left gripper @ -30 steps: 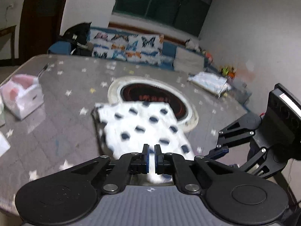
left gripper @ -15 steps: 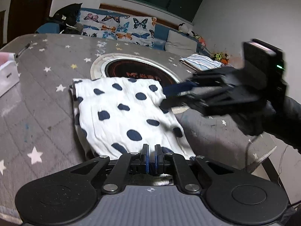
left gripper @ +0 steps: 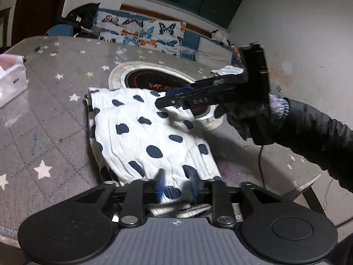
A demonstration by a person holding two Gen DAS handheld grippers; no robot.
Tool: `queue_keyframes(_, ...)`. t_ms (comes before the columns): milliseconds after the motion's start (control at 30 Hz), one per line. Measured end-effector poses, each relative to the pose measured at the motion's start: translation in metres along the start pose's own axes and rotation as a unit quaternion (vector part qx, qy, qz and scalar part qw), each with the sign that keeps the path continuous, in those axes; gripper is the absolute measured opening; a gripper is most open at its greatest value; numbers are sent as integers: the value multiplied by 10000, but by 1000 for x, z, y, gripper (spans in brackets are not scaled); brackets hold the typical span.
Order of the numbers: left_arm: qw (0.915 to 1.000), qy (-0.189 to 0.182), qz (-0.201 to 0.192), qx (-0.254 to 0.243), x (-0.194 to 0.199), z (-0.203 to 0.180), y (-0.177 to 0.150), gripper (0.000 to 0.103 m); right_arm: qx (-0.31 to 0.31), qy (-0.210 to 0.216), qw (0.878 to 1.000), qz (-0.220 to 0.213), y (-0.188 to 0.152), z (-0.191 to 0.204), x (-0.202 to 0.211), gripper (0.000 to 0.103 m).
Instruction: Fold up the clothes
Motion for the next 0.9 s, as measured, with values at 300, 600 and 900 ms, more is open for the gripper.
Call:
queue_keyframes(300,9999,9,49,-109,29,4,-18,52,-423,-168,9989,-103,9,-25,-11,52)
queue_keyframes(600,9981,370,376,-311,17,9,-37,52,-341,-159,9992,-123,8,-20,-10,53)
queue_keyframes(900,9958,627,477,-464,6,12,-45,42,-262,-127,9994,-171,9,-12,-6,53)
Point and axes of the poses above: each gripper's, at about its wrist camera, not at the fingertips, and x roughly against the way its jaws point, z to its left, y to its top, the point moved 6 cm from there along -x, roughly the way its jaws point, and after that the axes turned 7 degrees about -z, right-handed, at the moved point
